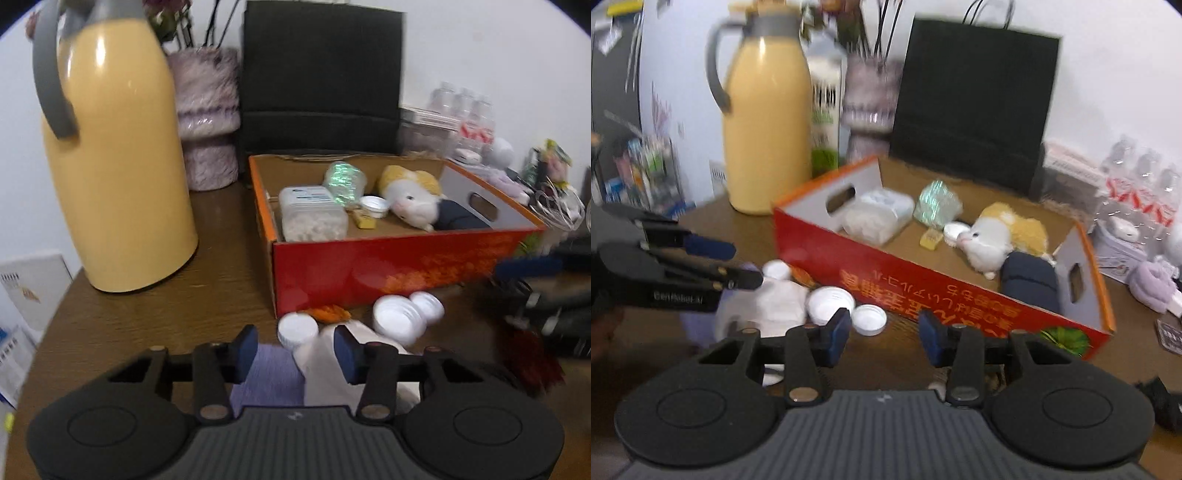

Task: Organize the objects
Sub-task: 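Grasp a white cap with the left tool while the right tool grasps another white cap, then carry the cap with the left tool while the right tool carries its cap toward the box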

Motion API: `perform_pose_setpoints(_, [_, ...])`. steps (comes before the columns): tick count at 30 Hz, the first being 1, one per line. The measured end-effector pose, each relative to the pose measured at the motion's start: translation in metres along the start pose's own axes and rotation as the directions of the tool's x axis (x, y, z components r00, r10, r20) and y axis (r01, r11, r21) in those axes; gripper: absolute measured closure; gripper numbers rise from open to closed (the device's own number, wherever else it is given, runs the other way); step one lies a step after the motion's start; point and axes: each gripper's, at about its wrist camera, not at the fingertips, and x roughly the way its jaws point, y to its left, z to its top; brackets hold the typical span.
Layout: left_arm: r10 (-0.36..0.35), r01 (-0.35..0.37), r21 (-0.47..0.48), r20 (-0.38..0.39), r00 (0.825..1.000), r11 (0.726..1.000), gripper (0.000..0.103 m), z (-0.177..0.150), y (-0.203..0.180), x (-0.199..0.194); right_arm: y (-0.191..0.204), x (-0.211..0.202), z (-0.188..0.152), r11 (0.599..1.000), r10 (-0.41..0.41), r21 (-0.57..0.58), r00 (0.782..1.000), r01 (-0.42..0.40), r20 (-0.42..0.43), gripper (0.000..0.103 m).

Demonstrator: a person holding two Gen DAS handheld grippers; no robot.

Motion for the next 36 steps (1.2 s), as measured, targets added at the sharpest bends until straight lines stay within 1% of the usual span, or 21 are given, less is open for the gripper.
perform_pose_setpoints(1, [-0.013,0.013,0.003,-0.003,1.0,1.0,0.061,0.002,0.001,0.005,-0.001,0.011,0.002,1.0,0.009,-0.006,1.0,-0.009,-0.029,0.062])
perform_pose_setpoints(4, [-0.057,0.056,-0.014,-0.028,0.998,0.998,0.061,0.004,0.004,0.02,0.002,0.034,0.003,0.998,0.01,-0.06,0.997,-0.015,-0.082,0.06])
perform_pose_setpoints(5, [-0.071,0.07,-0.033,-0.037,0.997,0.997,0.067,0.002,0.006,0.025,0.001,0.041,0.004,0.998,0.022,-0.06,0.996,-0.028,-0.09,0.06])
perform_pose_setpoints(6, [-0.069,0.068,-0.047,-0.013,0.998,0.997,0.077,0.001,0.008,0.024,-0.001,0.047,0.002,0.998,0.051,-0.04,0.994,-0.055,-0.097,0.06])
perform_pose_setpoints(8, [-0.059,0.059,-0.039,-0.01,0.998,0.997,0.077,0.001,0.007,0.024,-0.001,0.059,-0.002,0.997,0.069,-0.01,0.992,-0.07,-0.107,0.061])
perform_pose_setpoints(9, [-0.059,0.059,-0.042,-0.011,0.998,0.997,0.077,0.0,0.007,0.023,-0.002,0.06,-0.004,0.997,0.077,-0.007,0.994,-0.078,-0.083,0.062])
perform_pose_setpoints(10, [-0.058,0.058,-0.05,-0.01,0.998,0.997,0.077,-0.001,0.009,0.022,-0.003,0.061,-0.006,0.997,0.083,0.01,0.993,-0.082,-0.082,0.063])
perform_pose_setpoints(12, [-0.047,0.047,-0.059,-0.003,0.999,0.997,0.077,-0.002,0.01,0.019,-0.004,0.062,-0.006,0.993,0.111,0.046,0.991,-0.108,-0.07,0.073])
perform_pose_setpoints(17, [-0.004,0.006,-0.061,0.02,1.0,0.998,0.077,-0.002,0.014,0.014,0.001,0.062,-0.008,0.995,0.085,0.045,0.995,-0.084,-0.041,0.074])
perform_pose_setpoints(20, [0.062,-0.059,-0.045,0.068,0.996,0.997,0.077,-0.002,0.009,0.0,0.002,0.054,-0.008,0.996,0.074,0.044,0.997,-0.073,-0.033,0.074])
perform_pose_setpoints(21, [0.089,-0.085,-0.053,0.072,0.993,0.995,0.077,-0.002,0.007,-0.008,0.001,0.049,-0.008,0.996,0.07,0.058,0.997,-0.069,-0.023,0.074])
perform_pose_setpoints(22, [0.1,-0.095,-0.072,0.07,0.993,0.993,0.077,-0.003,0.005,-0.021,0.001,0.041,-0.008,0.996,0.068,0.064,0.998,-0.067,-0.011,0.074])
perform_pose_setpoints(25, [0.058,-0.045,-0.128,0.095,0.994,0.991,0.077,-0.013,0.0,-0.063,0.007,0.001,-0.009,0.997,0.048,0.06,0.997,-0.051,0.056,0.074])
perform_pose_setpoints(28, [0.035,-0.018,-0.147,0.119,0.992,0.989,0.077,-0.032,-0.01,-0.113,0.012,-0.051,-0.019,0.995,0.047,0.081,0.99,-0.058,0.13,0.074])
perform_pose_setpoints(30, [0.022,0.0,-0.17,0.128,0.992,0.986,0.077,-0.045,-0.016,-0.142,0.017,-0.086,-0.031,0.993,0.05,0.099,0.983,-0.068,0.174,0.074])
perform_pose_setpoints(33, [0.042,-0.011,-0.195,0.158,0.987,0.981,0.076,-0.072,-0.03,-0.18,0.024,-0.135,-0.059,0.981,0.059,0.164,0.97,-0.1,0.238,0.074])
perform_pose_setpoints(35, [0.055,-0.024,-0.203,0.151,0.987,0.979,0.076,-0.087,-0.039,-0.195,0.028,-0.154,-0.08,0.968,0.06,0.223,0.97,-0.114,0.235,0.074])
perform_pose_setpoints(36, [0.05,-0.022,-0.197,0.139,0.989,0.98,0.076,-0.092,-0.043,-0.2,0.03,-0.163,-0.092,0.963,0.06,0.244,0.972,-0.116,0.225,0.074])
